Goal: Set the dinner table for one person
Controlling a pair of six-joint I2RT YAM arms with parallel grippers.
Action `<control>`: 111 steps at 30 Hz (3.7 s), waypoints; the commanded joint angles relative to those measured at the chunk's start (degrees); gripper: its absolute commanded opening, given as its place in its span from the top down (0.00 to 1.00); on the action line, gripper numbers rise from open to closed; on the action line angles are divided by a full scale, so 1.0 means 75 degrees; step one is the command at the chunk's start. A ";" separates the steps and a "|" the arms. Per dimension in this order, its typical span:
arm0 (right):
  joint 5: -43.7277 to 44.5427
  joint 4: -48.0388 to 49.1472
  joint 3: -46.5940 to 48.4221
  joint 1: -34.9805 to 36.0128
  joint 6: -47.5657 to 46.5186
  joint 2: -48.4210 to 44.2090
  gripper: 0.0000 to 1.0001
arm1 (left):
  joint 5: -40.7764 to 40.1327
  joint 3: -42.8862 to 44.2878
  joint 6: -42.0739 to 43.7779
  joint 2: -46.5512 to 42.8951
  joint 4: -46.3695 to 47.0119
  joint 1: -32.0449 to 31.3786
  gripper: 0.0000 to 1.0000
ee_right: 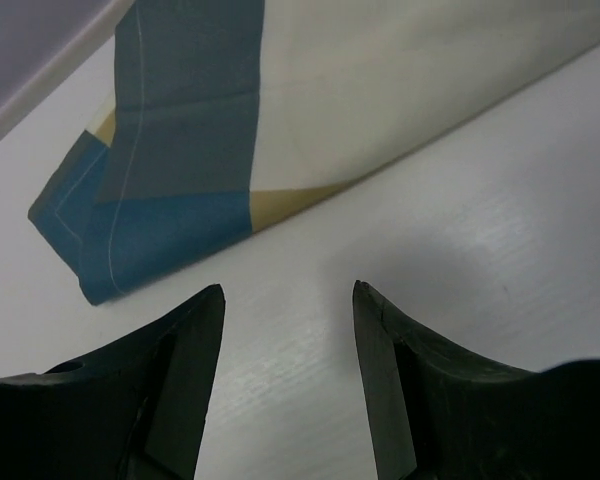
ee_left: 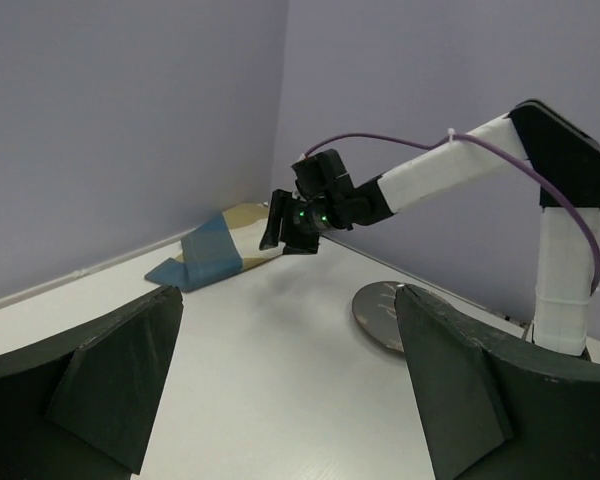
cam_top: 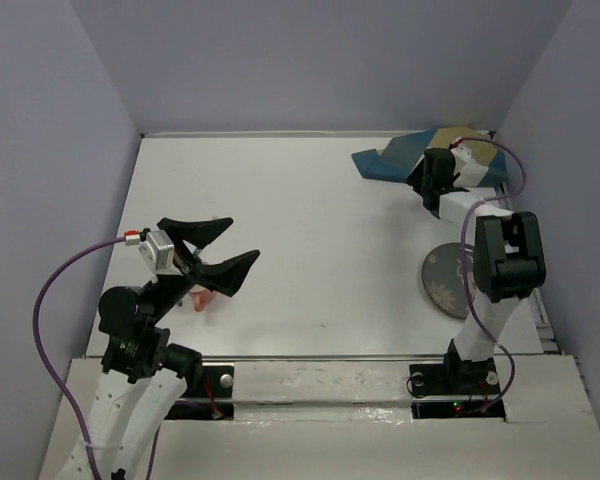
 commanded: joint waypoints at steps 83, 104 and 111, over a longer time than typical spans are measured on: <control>-0.3730 0.0738 -0.5098 0.2018 0.0728 -0.6780 0.62 | -0.7099 0.2748 -0.2867 1.0245 0.0905 -0.2811 0.45; -0.4504 0.1078 -0.5638 0.2088 0.0634 -0.7096 0.62 | -0.7555 0.3570 -0.3828 1.2323 0.1197 -0.2494 0.49; -0.4528 0.1125 -0.5732 0.2088 0.0646 -0.7073 0.62 | -0.7672 0.3699 -0.4098 1.2710 0.1362 -0.2423 0.60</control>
